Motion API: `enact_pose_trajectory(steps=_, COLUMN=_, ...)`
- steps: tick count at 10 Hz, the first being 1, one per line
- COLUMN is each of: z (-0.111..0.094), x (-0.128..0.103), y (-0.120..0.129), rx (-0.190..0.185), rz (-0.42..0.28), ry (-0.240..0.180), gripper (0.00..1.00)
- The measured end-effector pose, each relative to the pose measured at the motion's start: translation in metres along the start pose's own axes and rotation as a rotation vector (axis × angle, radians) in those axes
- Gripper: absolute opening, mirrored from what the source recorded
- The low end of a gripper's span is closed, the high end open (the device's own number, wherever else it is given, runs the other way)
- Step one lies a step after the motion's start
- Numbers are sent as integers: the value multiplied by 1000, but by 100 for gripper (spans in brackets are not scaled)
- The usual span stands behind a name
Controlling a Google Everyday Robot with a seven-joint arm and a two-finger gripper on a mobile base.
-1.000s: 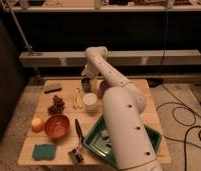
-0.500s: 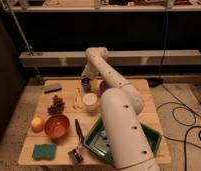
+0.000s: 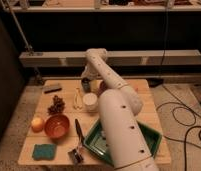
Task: Stack cups on top of each other
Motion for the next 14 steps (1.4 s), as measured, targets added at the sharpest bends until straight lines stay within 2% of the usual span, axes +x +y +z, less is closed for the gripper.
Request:
enact_pose_trajectory(steps=3, z=5, x=-3, y=0, rx=-8, rz=-11, ry=-21, gripper=50)
enact_pose_trajectory(steps=4, z=4, x=-5, y=2, rx=-6, rz=-15, ry=-46, gripper=41)
enact_pose_trajectory(steps=6, z=-8, x=-12, y=9, rx=1, rz=-27, ry=-104, gripper=20)
enact_pose_trajectory(steps=8, z=-26, x=-23, y=16, rx=20, rz=-44, ry=-131, gripper=3)
enact_pose_trajectory(steps=10, z=-66, x=-27, y=27, rx=68, rz=-55, ry=-156, gripper=0)
enact_pose_trajectory(steps=12, z=-112, x=-37, y=53, rx=108, rz=-80, ry=-168, gripper=0)
enact_pose_trajectory(steps=14, z=-134, x=-42, y=80, rx=136, rz=-94, ry=-161, gripper=0)
